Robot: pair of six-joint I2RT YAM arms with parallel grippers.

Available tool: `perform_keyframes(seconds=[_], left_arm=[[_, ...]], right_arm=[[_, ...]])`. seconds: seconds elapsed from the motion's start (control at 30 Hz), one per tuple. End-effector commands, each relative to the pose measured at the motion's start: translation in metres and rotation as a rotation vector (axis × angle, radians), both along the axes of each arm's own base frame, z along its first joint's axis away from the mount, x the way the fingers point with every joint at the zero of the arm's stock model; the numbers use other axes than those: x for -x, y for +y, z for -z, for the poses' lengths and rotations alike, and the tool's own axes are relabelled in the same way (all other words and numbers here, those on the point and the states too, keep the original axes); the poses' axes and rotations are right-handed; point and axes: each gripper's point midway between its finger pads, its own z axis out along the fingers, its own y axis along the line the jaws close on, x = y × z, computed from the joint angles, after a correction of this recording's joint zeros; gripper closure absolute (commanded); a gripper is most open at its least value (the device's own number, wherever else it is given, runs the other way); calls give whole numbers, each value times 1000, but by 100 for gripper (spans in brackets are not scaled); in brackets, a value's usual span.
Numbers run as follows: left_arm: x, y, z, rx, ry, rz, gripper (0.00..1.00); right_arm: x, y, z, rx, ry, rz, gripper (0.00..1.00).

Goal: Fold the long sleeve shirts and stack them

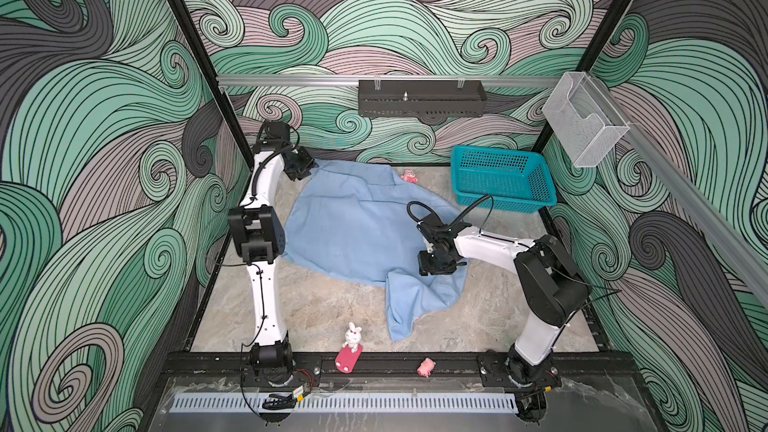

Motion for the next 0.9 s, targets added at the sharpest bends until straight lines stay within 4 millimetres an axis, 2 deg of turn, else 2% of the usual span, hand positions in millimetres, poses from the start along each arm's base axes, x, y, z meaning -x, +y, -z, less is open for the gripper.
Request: perform_keyframes(seconds=[0.0, 0.07, 0.13, 0.27, 0.33, 0.43, 0.5, 0.63, 0.77, 0.87], left_arm=[[-13, -7, 25, 4, 34, -15, 57], [-26, -8, 46, 26, 27, -27, 59], [-29, -10, 71, 44, 49, -35, 61], [-21, -17, 115, 51, 131, -16, 65], [-13, -12, 132, 30, 185, -26, 70], [16, 20, 157, -85, 329, -100, 83], [37, 49, 172, -118, 427, -180, 84], [53, 82, 184, -144, 500, -227, 83], [63, 101, 189, -131, 534, -258, 83], [62, 107, 186, -106, 523, -258, 80]], right_arm=[[32, -23, 23, 87, 119, 14, 43], [39, -28, 27, 102, 140, 12, 43], [44, -31, 29, 113, 155, 10, 43], [49, -37, 30, 130, 170, 7, 43], [49, -39, 29, 140, 173, 4, 43], [53, -46, 30, 157, 187, 5, 43], [57, -52, 30, 173, 193, 6, 43], [70, -62, 31, 185, 210, 11, 43], [86, -71, 35, 200, 240, 19, 43], [87, -73, 35, 200, 233, 21, 43]])
